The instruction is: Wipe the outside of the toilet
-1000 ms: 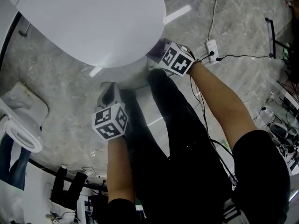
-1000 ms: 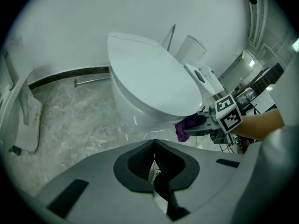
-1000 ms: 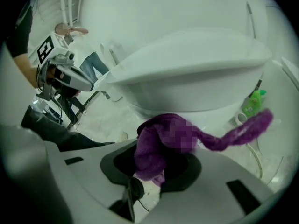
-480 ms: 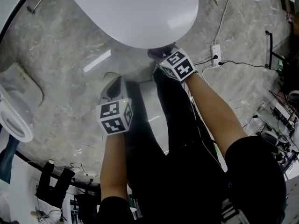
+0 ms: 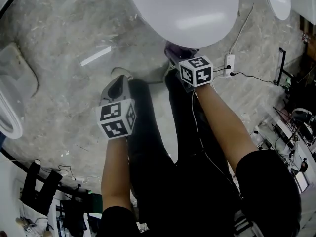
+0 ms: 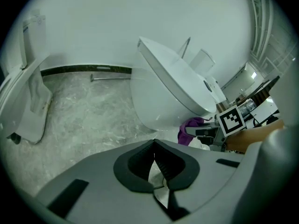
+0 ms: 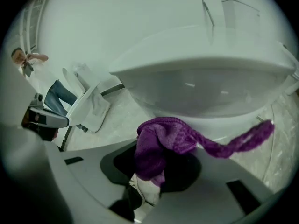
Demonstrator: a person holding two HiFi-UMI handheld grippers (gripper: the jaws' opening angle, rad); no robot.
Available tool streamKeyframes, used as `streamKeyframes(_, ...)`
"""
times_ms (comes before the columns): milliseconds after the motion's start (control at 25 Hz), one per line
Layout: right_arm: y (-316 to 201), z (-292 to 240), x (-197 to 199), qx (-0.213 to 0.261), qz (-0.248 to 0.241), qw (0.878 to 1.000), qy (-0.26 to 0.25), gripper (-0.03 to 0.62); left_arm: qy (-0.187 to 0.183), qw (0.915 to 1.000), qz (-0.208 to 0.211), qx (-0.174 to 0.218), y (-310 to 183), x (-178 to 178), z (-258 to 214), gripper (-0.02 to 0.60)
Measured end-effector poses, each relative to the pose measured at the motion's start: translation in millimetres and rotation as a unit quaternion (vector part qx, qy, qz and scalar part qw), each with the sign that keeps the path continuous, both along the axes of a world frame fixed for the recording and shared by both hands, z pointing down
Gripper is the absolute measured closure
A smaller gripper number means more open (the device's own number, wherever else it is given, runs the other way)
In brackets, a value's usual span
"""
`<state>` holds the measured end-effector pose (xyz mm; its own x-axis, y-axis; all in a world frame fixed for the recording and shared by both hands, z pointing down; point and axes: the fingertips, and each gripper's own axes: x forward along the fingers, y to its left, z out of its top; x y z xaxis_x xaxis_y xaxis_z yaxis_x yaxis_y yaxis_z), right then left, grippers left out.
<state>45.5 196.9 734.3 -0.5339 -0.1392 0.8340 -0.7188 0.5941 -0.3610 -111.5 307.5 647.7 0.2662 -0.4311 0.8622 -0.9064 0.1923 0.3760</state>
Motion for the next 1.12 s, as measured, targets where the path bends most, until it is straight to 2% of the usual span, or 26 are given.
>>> streamKeyframes(160, 0, 3, -12, 0.009, 0.032, 0.999, 0.013, 0.48, 0.005, 1.0, -0.001, 0.009, 4, -15, 2, 0.574)
streamKeyframes(360, 0, 5, -27, -0.002, 0.071, 0.997, 0.022, 0.48, 0.01, 0.9999, -0.001, 0.013, 12, -39, 2, 0.574)
streamKeyframes(600, 0, 7, -51, 0.006, 0.092, 0.995, 0.033, 0.48, 0.014, 0.9999, -0.004, 0.009, 23, -73, 9, 0.574)
streamKeyframes(880, -8, 1, -94, 0.028, 0.101, 0.994, 0.02, 0.48, 0.006, 0.9997, 0.018, 0.013, 24, -96, 5, 0.574)
streamKeyframes(1120, -27, 1, -127, 0.036, 0.161, 0.986, -0.001, 0.48, 0.004, 0.9998, 0.018, 0.012, 20, -109, 3, 0.574)
